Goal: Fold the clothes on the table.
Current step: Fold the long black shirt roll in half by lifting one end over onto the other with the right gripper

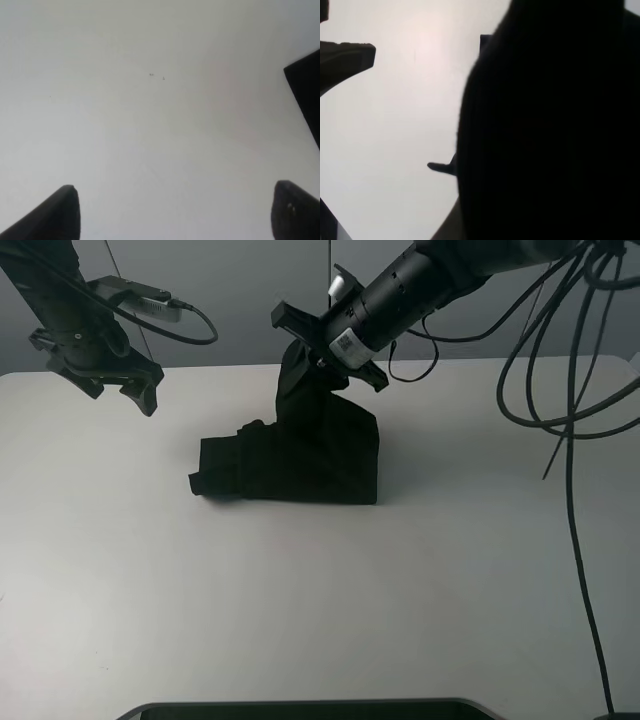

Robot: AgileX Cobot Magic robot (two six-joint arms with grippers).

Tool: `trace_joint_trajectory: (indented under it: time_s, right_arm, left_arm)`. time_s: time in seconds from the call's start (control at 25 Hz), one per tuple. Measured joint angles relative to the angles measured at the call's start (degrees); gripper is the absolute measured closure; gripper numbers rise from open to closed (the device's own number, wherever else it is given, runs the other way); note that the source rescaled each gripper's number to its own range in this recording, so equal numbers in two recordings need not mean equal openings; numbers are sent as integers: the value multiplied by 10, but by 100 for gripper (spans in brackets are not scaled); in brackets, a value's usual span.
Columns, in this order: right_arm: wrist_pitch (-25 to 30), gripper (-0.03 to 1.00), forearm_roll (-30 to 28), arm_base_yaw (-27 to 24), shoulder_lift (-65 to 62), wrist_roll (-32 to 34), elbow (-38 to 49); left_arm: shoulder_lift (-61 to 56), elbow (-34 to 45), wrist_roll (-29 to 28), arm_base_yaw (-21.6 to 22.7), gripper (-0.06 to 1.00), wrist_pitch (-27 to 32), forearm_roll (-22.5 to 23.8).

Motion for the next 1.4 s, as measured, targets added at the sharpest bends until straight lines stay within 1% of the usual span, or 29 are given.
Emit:
trace_joint_trajectory:
  time_s: [0.2, 0.4, 0.52, 0.56, 0.6, 0.64, 0.68, 0.72, 0.76, 0.8, 0.84, 0.96, 1.08, 1.24, 1.4]
  right_arm:
    - [-40, 86, 8, 13, 47, -7, 0]
    - [-83, 86, 11, 42, 56, -21, 0]
    - [-100, 85, 39, 56, 56, -51, 0]
    - [-100, 82, 58, 58, 56, -72, 0]
    - [-100, 73, 82, 61, 56, -95, 0]
    - [-98, 60, 100, 63, 56, -114, 0]
    - [-95, 45, 120, 65, 56, -133, 0]
    - [-94, 27, 133, 66, 56, -147, 0]
    - [-93, 10, 142, 66, 56, -157, 0]
    - [-89, 3, 144, 66, 56, -168, 0]
    - [-85, 0, 142, 66, 56, -175, 0]
    - [-63, -3, 119, 66, 56, -186, 0]
    - [-42, -3, 67, 66, 56, -187, 0]
    - [-38, -3, -5, 61, 45, -169, 0]
    - [-38, -3, -84, 39, -5, -139, 0]
  left_arm:
    - [0, 0, 0, 0, -5, -1, 0]
    - [0, 0, 0, 0, -5, -6, 0]
    - [0, 0, 0, 0, -5, -8, -2]
    - [0, 0, 0, 0, -5, -8, -2]
    - [0, 0, 0, 0, -5, -8, -2]
    - [0, 0, 0, 0, -5, -9, -3]
    - [0, 0, 0, 0, -5, -9, -3]
    - [0, 0, 0, 0, -5, -9, -3]
    - [0, 0, 0, 0, -5, -9, -3]
    - [0, 0, 0, 0, -5, -9, -3]
    - [0, 0, 0, 0, -5, -9, -4]
    - [0, 0, 0, 0, -5, -10, -4]
    - [0, 0, 0, 0, -5, -10, -4]
    - [0, 0, 1, 0, -5, -10, -14]
    - [0, 0, 6, 0, -5, -10, -25]
